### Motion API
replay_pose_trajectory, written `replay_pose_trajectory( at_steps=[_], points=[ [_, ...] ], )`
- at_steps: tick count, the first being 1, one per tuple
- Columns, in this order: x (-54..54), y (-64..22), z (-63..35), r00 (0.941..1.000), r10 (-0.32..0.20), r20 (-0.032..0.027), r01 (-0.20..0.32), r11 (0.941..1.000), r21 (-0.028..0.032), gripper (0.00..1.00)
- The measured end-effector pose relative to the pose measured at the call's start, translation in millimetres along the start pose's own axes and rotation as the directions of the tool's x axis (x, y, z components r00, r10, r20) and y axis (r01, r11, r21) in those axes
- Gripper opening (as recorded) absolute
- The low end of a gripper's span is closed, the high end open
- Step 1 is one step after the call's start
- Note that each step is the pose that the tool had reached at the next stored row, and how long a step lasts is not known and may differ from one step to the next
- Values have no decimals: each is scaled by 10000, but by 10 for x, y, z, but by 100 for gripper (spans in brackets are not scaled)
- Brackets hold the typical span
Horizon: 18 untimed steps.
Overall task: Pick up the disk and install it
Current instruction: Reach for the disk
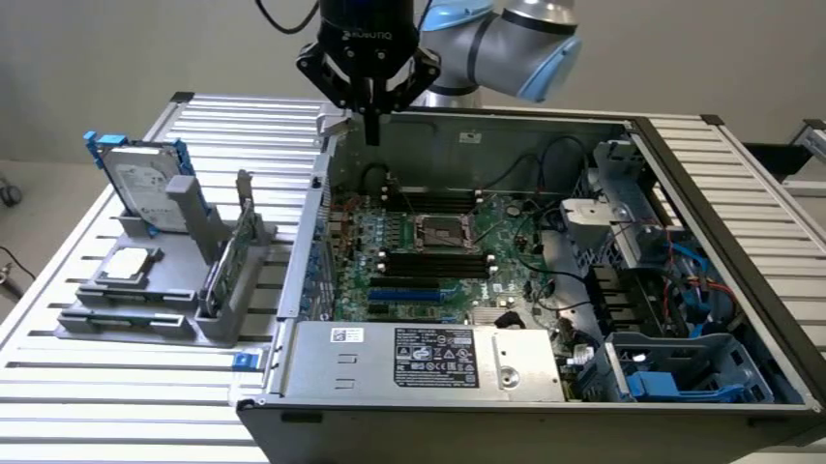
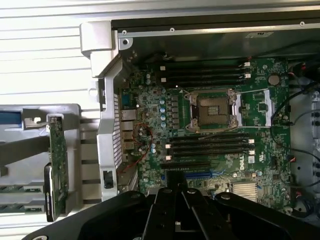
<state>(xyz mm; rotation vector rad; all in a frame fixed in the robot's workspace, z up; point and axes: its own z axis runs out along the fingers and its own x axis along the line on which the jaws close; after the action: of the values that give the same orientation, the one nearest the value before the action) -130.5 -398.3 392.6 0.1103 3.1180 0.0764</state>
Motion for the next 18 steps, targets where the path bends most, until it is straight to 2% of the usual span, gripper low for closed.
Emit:
replay_pose_trajectory(
  at_steps=[9, 18],
  points=[
    [415, 25, -5, 10000, 1, -4, -1, 10000, -13, 11],
    [833, 147, 10, 10000, 1, -12, -1, 10000, -1, 11]
  ],
)
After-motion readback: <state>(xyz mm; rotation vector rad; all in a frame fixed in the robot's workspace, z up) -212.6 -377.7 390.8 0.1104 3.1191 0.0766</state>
